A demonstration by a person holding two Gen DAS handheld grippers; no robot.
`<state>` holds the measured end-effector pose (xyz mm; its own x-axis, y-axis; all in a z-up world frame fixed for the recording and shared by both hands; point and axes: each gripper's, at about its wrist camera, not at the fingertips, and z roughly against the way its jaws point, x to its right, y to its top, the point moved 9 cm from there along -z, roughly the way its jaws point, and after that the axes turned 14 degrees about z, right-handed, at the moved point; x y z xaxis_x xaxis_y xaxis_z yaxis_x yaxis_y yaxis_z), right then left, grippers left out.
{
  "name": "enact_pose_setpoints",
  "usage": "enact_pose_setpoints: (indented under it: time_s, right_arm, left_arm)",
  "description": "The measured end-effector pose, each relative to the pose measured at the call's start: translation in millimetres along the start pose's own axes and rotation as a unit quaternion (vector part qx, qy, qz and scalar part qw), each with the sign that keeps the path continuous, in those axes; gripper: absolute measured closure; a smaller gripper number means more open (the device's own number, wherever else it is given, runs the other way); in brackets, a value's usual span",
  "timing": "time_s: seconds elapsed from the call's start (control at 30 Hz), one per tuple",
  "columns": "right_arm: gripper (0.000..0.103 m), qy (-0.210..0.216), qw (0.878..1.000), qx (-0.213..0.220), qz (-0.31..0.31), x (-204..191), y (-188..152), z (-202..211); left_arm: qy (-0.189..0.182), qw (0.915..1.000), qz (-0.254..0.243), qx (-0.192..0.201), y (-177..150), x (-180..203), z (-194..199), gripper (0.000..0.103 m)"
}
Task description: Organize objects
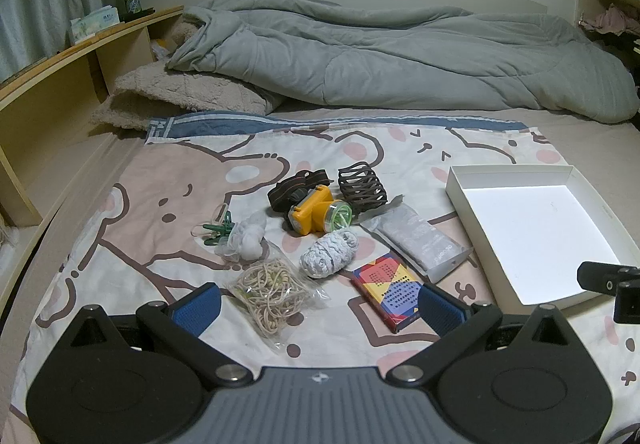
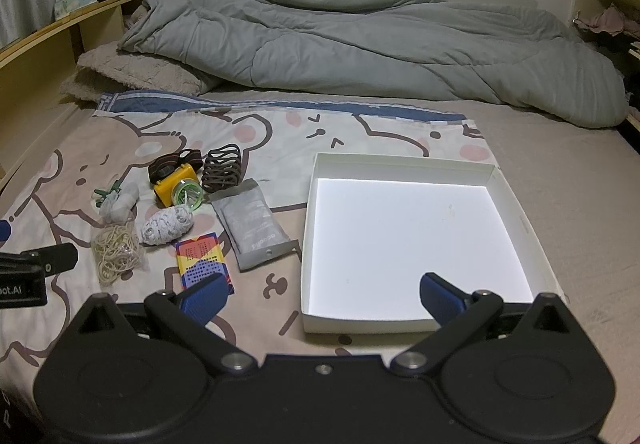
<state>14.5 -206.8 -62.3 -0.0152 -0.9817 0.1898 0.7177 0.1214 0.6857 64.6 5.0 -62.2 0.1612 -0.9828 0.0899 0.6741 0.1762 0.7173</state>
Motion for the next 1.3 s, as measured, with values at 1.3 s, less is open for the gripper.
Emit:
enact_pose_setpoints:
  time_s: [1.3]
  right_arm:
    - [0.0,-0.001,1.0,-0.006,-0.002,1.1,0.7,-0.8]
  left_arm:
    - [-0.003,1.0,0.0,-0.001,-0.1,0.1,0.2,0.0]
